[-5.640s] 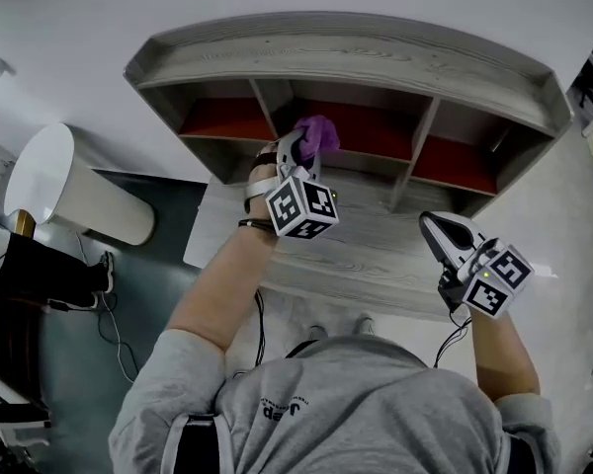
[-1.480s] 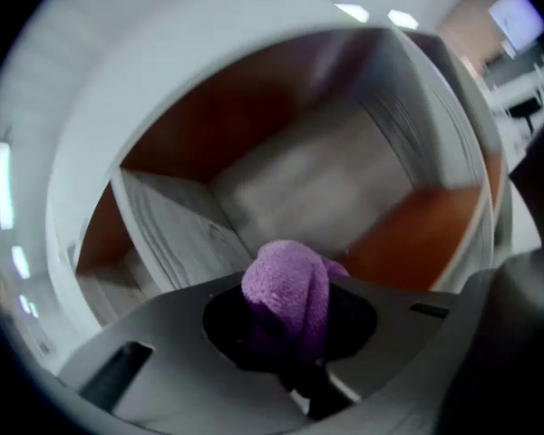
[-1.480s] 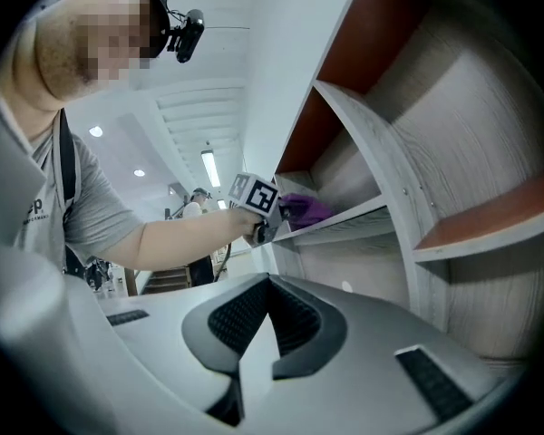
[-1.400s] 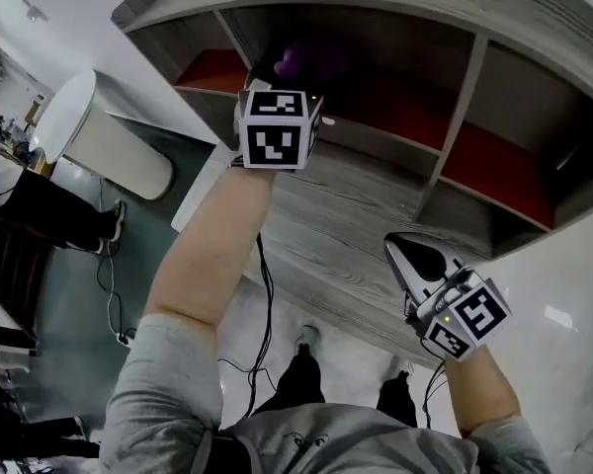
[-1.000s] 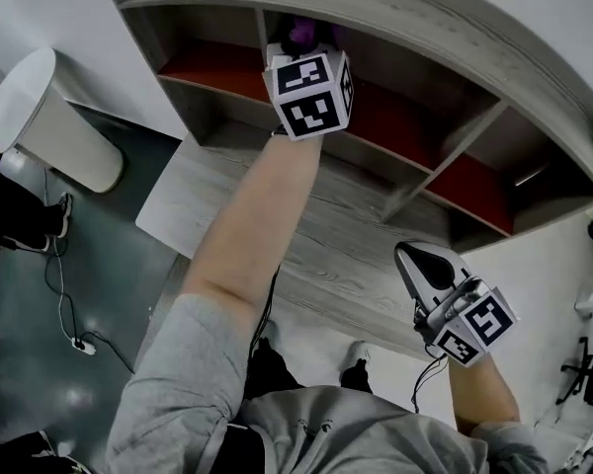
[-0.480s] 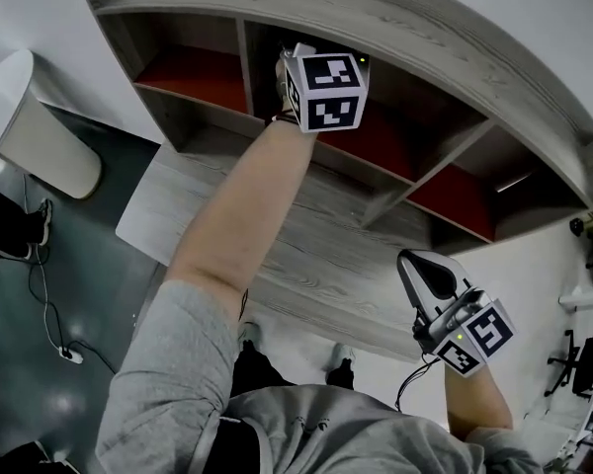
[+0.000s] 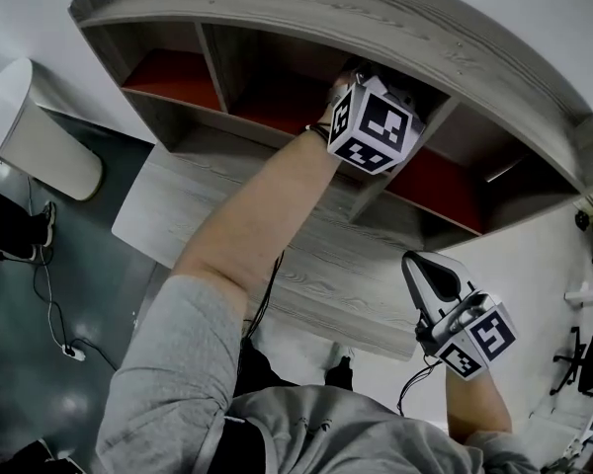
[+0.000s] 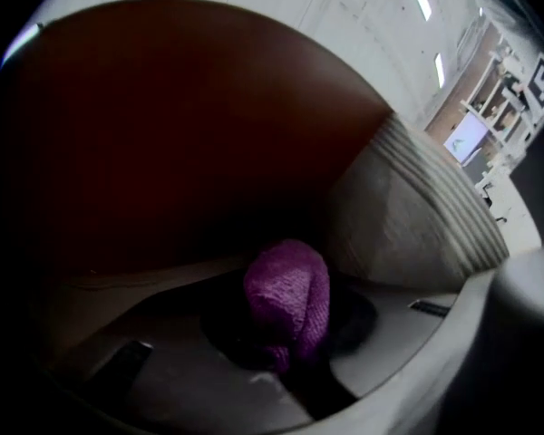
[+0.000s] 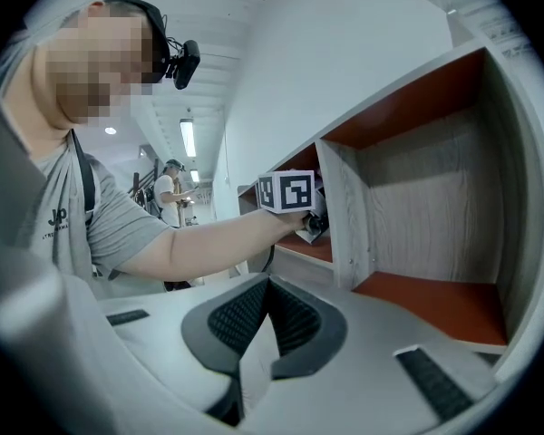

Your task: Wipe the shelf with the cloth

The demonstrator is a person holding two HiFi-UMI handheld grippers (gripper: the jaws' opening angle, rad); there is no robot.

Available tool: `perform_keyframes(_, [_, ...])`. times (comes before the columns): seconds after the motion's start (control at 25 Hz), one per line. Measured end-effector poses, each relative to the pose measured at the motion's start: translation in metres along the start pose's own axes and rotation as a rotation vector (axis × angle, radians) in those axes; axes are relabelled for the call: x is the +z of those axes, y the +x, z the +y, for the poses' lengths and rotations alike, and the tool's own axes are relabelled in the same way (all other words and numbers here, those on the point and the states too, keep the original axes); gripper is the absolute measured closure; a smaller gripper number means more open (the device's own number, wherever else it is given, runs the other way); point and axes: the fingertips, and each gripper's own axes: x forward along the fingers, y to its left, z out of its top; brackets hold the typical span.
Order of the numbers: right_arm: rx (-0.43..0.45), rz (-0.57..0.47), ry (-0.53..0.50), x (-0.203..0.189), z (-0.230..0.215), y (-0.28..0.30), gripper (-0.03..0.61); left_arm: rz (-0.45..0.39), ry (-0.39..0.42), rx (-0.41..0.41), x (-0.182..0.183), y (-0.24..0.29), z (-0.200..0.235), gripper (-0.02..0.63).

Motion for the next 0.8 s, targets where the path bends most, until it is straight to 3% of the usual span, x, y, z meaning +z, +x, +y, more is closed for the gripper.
perform_keyframes(0.12, [0.003,-0.002,-0.001,-0.001,-0.001,-0.005,0.557,-0.005,-0.046,-0.054,0.001,0.001,-0.010,0.529])
perform_keyframes(0.2, [0.010,-0.004,-0.002,0.000,0.001,-0.005,0.557,0.013,-0.064,-0.027,-0.003,-0.010,0.000,0.529])
perform_keyframes(0.28, [0.023,-0.006,-0.001,0.000,0.006,-0.002,0.557,0.077,-0.089,0.081,-0.020,-0.033,0.027,0.529])
perform_keyframes(0.44, [0.065,0.002,-0.004,0.001,0.021,0.013,0.557,0.284,-0.140,0.417,-0.079,-0.102,0.112,0.531])
perform_keyframes(0.52, [0.080,0.006,-0.007,0.001,0.027,0.021,0.557,0.358,-0.151,0.529,-0.098,-0.125,0.140,0.532])
perform_keyframes(0.68, [0.089,0.009,-0.007,0.002,0.032,0.035,0.557,0.429,-0.146,0.642,-0.110,-0.141,0.167,0.535])
perform_keyframes(0.8, [0.090,0.017,-0.007,0.003,0.035,0.041,0.557,0.460,-0.182,0.683,-0.118,-0.140,0.178,0.537])
